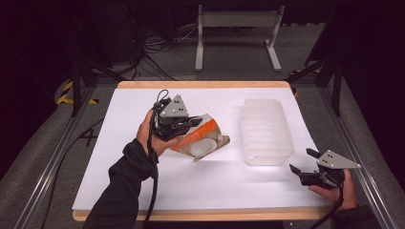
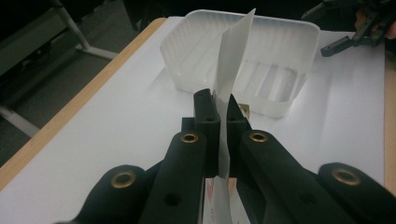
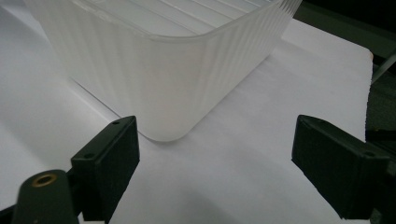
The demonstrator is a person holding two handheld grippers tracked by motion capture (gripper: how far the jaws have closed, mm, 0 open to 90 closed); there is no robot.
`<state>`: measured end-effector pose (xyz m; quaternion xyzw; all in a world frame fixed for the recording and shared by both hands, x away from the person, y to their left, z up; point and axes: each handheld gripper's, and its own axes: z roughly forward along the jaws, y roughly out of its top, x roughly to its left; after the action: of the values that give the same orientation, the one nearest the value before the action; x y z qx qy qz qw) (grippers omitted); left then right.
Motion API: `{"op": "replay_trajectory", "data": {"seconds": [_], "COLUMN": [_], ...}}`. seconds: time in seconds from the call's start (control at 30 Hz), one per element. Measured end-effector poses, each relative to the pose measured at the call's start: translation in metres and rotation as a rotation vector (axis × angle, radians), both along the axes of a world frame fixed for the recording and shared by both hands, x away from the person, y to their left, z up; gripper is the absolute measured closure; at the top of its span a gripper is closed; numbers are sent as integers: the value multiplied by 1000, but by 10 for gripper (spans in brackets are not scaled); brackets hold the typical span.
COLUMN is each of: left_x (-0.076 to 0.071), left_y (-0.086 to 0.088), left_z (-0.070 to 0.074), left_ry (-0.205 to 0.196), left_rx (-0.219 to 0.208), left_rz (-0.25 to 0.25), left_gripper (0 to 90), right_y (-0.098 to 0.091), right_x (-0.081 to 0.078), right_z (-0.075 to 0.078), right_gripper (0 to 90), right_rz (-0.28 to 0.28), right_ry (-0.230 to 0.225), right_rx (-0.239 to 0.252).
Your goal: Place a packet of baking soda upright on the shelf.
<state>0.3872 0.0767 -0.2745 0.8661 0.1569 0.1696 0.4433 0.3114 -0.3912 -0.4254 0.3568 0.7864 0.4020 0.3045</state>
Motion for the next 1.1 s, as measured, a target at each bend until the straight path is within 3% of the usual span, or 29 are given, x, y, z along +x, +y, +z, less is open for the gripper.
{"op": "replay_trajectory", "data": {"seconds": [0.13, 0.37, 0.6, 0.8, 1.1], "left_x": [3, 6, 6, 4, 1], "left_y": [-9, -30, -46, -66, -93], "left_z": [6, 17, 30, 42, 62], "left_ry": [-11, -18, -48, -78, -111], "left_rx": [27, 112, 123, 158, 187], "left_rz": [-21, -70, -130, -181, -215], "left_gripper": [898, 899, 899, 898, 899], "right_y": [-1, -1, -1, -2, -3], "right_x": [-1, -1, -3, -3, -4], "right_z": [0, -2, -1, -1, -1], "right_gripper": [154, 153, 153, 153, 153], "right_rz": [-4, -10, -13, -14, -13], "right_ry": [1, 12, 12, 8, 8], "right_rx": [-1, -8, -9, -9, -7]}}
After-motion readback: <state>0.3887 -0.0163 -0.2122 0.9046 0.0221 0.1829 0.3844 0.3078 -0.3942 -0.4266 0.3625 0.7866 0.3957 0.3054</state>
